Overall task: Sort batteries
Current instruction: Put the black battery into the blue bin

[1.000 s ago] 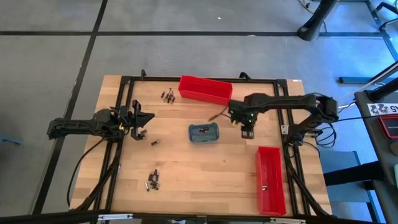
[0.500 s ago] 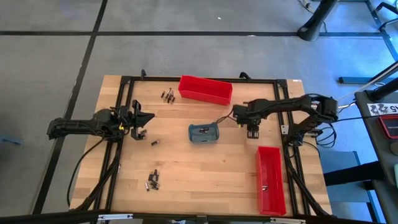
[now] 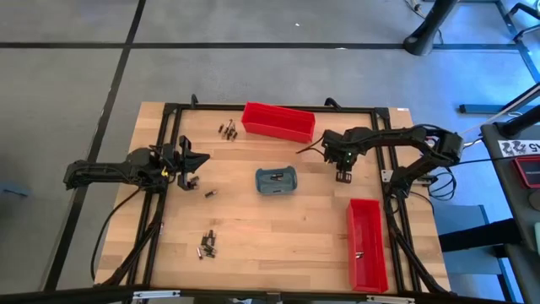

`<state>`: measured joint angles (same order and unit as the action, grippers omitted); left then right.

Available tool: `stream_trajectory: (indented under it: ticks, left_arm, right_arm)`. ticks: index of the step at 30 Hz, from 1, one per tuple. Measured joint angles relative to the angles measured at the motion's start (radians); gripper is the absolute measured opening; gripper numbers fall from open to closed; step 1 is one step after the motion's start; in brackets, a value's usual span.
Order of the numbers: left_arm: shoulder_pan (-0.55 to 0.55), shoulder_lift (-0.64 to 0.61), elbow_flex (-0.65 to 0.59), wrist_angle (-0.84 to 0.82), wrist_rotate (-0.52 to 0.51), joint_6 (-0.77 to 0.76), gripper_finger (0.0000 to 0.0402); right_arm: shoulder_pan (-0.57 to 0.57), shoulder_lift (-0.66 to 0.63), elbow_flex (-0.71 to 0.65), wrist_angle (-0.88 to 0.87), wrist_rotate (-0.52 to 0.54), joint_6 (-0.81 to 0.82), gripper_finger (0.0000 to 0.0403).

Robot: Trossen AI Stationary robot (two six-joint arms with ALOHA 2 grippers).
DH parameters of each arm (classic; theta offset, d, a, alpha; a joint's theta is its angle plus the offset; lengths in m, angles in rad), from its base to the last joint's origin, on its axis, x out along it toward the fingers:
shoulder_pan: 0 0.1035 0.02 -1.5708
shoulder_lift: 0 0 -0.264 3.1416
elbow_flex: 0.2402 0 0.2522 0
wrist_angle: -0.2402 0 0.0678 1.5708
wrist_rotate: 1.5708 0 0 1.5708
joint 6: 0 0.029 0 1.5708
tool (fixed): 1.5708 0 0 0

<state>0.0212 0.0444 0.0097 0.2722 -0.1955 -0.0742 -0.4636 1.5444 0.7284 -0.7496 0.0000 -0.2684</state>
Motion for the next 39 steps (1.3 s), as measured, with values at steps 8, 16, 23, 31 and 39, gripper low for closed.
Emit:
stream_trajectory:
  ticks: [8, 16, 23, 31, 39]
  left_arm:
    - [0.0, 0.0, 0.0, -0.001, 0.0, 0.0, 0.0001]
    - [0.0, 0.0, 0.0, -0.001, 0.0, -0.002, 0.0001]
    - [0.0, 0.0, 0.0, -0.002, 0.0, -0.003, 0.0001]
    - [0.0, 0.0, 0.0, -0.003, 0.0, 0.003, 0.0001]
    - [0.0, 0.0, 0.0, -0.006, 0.0, 0.003, 0.0001]
  right_arm:
    - [-0.002, -0.007, 0.014, -0.009, -0.046, 0.029, 0.0024]
    - [0.002, -0.112, 0.111, -0.093, -0.056, 0.079, 0.0014]
    - [0.087, -0.187, 0.284, -0.099, -0.064, 0.157, 0.0014]
    - [0.257, -0.166, 0.431, 0.072, -0.137, 0.157, 0.0014]
    - [0.363, -0.016, 0.432, 0.23, -0.168, 0.105, 0.0014]
